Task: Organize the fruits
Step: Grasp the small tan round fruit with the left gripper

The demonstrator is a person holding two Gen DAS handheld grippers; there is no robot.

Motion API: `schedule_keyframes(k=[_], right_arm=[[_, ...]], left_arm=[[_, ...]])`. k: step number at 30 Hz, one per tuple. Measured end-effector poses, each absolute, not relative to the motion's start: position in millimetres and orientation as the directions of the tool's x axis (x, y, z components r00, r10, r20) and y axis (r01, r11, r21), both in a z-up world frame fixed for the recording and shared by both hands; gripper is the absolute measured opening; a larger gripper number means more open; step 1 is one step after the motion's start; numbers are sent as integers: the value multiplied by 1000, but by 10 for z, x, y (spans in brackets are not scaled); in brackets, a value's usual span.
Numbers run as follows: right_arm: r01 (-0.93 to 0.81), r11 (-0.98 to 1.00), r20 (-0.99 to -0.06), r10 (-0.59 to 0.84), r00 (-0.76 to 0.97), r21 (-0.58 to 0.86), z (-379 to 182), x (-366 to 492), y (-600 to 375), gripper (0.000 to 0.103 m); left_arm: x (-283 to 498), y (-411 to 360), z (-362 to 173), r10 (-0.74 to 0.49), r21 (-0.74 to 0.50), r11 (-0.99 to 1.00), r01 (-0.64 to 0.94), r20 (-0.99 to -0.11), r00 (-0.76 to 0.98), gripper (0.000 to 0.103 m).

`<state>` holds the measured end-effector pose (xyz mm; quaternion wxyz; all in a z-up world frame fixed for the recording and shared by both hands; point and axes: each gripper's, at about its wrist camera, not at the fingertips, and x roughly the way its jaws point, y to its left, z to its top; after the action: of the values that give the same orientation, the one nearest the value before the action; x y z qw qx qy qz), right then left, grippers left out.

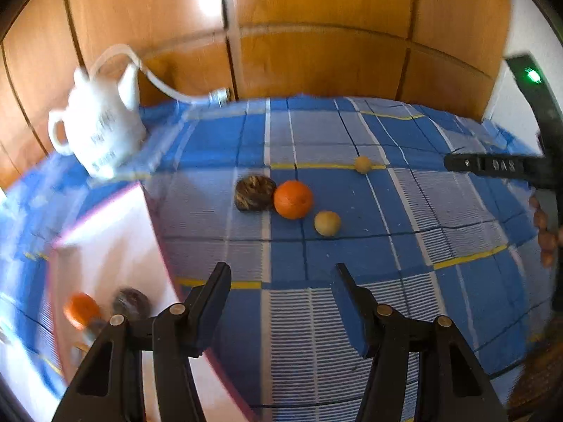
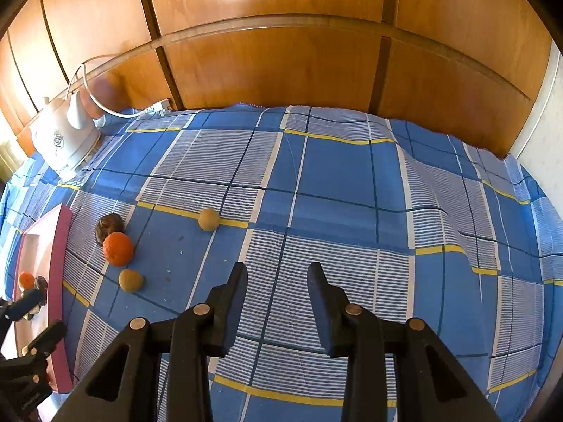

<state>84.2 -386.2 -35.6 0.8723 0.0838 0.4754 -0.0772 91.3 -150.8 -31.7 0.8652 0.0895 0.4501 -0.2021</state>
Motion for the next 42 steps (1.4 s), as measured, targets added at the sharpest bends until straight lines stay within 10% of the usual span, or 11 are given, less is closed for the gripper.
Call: schedule_keyframes(k=[27, 33, 42], right_arm=[[196, 975, -853, -12, 521, 106, -340, 855, -3831, 36], [189, 976, -853, -9, 522, 105, -334, 862, -3818, 36], [172, 981, -861, -7, 509, 94, -390, 888, -3785, 36]], left_arm=[[1485, -2129, -688, -318, -129, 894, 428, -857, 405, 57], [1566, -2230, -904, -282, -94, 899, 427, -872, 401, 27], [1258, -2071, -674, -306, -53, 875, 482, -831, 465, 27]])
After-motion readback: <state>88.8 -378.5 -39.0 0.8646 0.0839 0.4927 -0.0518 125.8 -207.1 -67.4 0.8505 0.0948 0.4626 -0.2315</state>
